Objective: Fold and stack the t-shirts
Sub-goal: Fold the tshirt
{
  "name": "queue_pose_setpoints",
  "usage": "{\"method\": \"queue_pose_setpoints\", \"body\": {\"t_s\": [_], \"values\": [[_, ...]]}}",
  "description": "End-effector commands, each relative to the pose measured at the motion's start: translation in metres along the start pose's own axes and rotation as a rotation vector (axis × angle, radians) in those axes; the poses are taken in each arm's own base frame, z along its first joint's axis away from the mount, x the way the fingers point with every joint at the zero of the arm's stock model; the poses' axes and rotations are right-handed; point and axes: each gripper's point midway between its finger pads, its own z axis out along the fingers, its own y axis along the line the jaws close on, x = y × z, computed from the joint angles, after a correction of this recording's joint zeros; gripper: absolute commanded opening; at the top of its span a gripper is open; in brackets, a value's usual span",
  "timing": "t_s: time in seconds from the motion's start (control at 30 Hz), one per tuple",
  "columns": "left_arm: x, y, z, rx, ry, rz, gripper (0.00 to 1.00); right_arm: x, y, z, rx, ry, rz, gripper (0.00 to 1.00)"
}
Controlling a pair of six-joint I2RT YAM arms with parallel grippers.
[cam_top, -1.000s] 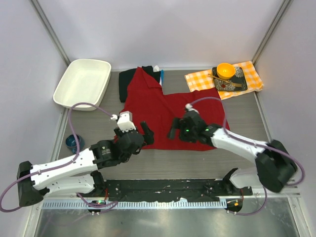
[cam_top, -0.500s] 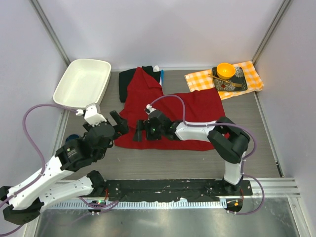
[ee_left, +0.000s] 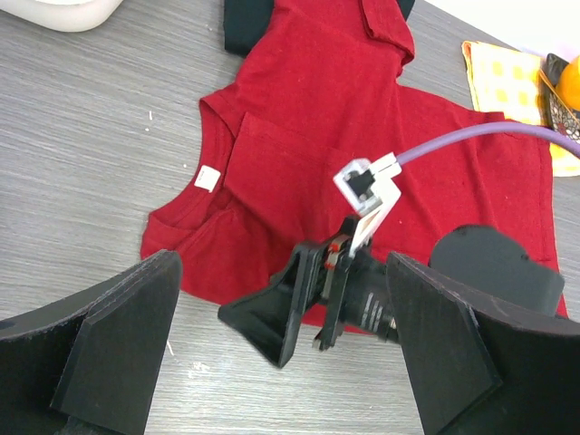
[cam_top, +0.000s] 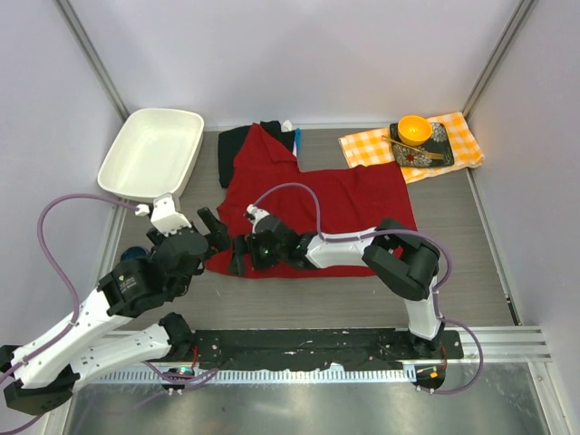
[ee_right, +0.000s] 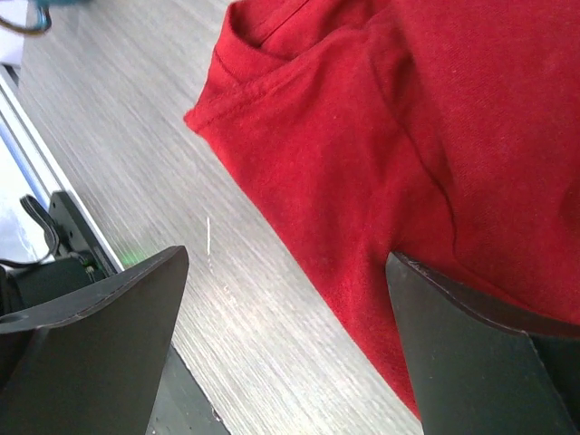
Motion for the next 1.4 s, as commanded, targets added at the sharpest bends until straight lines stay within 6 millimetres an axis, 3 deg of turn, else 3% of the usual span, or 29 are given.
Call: {"method": "queue_pose_setpoints", "body": {"t_s": [0.0, 0.23, 0.33, 0.47, 0.57, 0.67, 0.73, 0.77, 0.83, 0.87, 0.93, 1.0, 1.03, 1.1, 1.13, 1.2, 1.23, 1.33, 1.37], "values": [[-0.001, 0.004, 0.003, -0.023, -0.019, 0.005, 1.0, 0.078, -0.018, -0.008, 0.127, 0.187, -0.089, 0.97], [0.005, 0.005, 0.004, -0.014, -0.01, -0.019, 1.0, 0.137, -0.013, -0.021, 0.151, 0.272, -0.141, 0.97], [0.008, 0.004, 0.005, -0.012, -0.002, -0.023, 1.0, 0.152, -0.009, -0.024, 0.159, 0.287, -0.153, 0.97], [0.011, 0.004, 0.004, -0.007, 0.01, -0.035, 1.0, 0.172, 0.01, -0.025, 0.132, 0.307, -0.188, 0.97], [0.011, 0.005, 0.002, -0.006, 0.014, -0.041, 1.0, 0.178, 0.018, -0.027, 0.142, 0.316, -0.213, 0.97], [0.009, 0.008, 0.0, -0.01, 0.013, -0.044, 1.0, 0.168, 0.03, -0.029, 0.139, 0.288, -0.235, 0.97], [0.007, 0.012, -0.002, -0.016, 0.007, -0.043, 1.0, 0.148, 0.037, -0.032, 0.17, 0.215, -0.26, 0.97], [0.006, 0.012, -0.002, -0.02, 0.002, -0.04, 1.0, 0.132, 0.032, -0.035, 0.224, 0.152, -0.276, 0.98], [0.003, 0.013, -0.002, -0.026, -0.005, -0.031, 1.0, 0.097, 0.046, -0.044, 0.243, 0.045, -0.307, 0.99], [0.002, 0.013, -0.002, -0.028, -0.007, -0.028, 1.0, 0.083, 0.044, -0.05, 0.284, 0.004, -0.322, 1.0], [0.002, 0.009, 0.0, -0.027, -0.004, -0.016, 1.0, 0.034, 0.048, -0.07, 0.341, -0.137, -0.311, 1.0], [0.003, 0.002, 0.0, -0.006, 0.009, -0.019, 1.0, 0.005, 0.036, -0.092, 0.415, -0.223, -0.295, 1.0], [0.005, 0.0, 0.001, 0.0, 0.014, -0.012, 1.0, -0.018, 0.033, -0.113, 0.426, -0.285, -0.261, 1.0], [0.01, -0.009, 0.004, 0.025, 0.032, -0.013, 1.0, -0.029, 0.01, -0.137, 0.486, -0.315, -0.246, 1.0], [0.013, -0.011, 0.006, 0.028, 0.039, -0.008, 1.0, -0.042, -0.011, -0.151, 0.546, -0.343, -0.216, 1.0], [0.02, -0.022, 0.01, 0.06, 0.057, -0.013, 1.0, -0.041, -0.043, -0.179, 0.618, -0.345, -0.173, 1.0], [0.026, -0.025, 0.013, 0.069, 0.069, -0.004, 1.0, -0.05, -0.069, -0.194, 0.678, -0.365, -0.123, 1.0], [0.049, -0.046, 0.025, 0.122, 0.132, 0.023, 1.0, -0.039, -0.116, -0.232, 0.762, -0.388, -0.013, 1.0], [0.051, -0.062, 0.029, 0.173, 0.136, 0.015, 1.0, -0.033, -0.143, -0.247, 0.829, -0.39, 0.042, 1.0]]}}
